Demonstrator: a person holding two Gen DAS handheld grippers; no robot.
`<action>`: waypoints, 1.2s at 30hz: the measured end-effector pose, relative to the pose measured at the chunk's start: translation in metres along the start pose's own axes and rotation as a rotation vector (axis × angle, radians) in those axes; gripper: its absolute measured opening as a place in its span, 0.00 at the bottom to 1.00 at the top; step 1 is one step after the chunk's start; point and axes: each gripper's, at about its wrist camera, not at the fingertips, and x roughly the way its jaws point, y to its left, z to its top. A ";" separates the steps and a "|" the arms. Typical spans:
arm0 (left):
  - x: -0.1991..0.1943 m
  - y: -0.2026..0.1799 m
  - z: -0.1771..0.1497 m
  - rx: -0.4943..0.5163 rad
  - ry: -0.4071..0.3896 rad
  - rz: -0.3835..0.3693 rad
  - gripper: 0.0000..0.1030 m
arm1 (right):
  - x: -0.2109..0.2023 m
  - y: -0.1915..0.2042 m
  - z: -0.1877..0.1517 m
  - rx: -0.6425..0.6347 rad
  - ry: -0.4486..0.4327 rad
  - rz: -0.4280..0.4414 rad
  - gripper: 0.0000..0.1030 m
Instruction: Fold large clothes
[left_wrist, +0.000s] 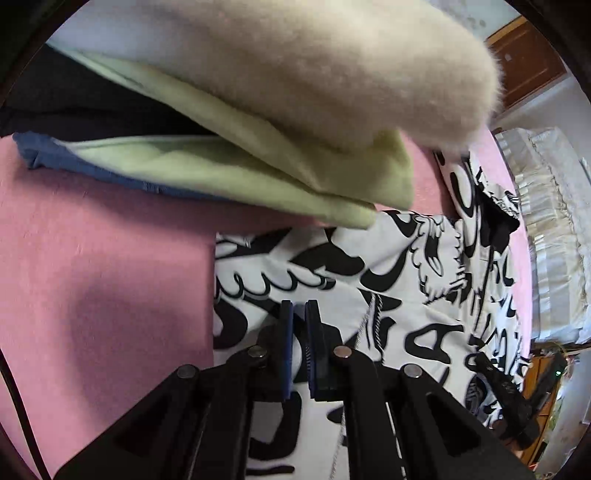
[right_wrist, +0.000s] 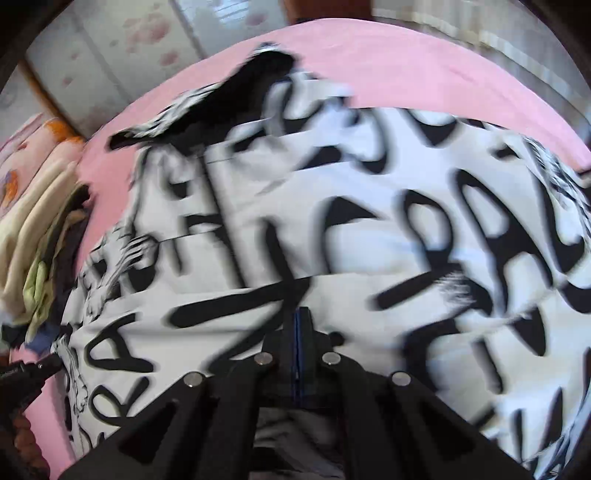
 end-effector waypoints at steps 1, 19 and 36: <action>0.002 -0.001 0.001 0.011 -0.006 0.014 0.04 | -0.001 -0.010 0.001 0.029 0.000 0.003 0.00; -0.021 -0.023 -0.017 0.132 -0.040 0.120 0.04 | -0.042 -0.025 0.011 0.110 0.003 -0.010 0.00; -0.070 -0.113 -0.187 0.375 0.100 0.149 0.26 | -0.119 -0.067 -0.119 0.269 0.247 0.215 0.02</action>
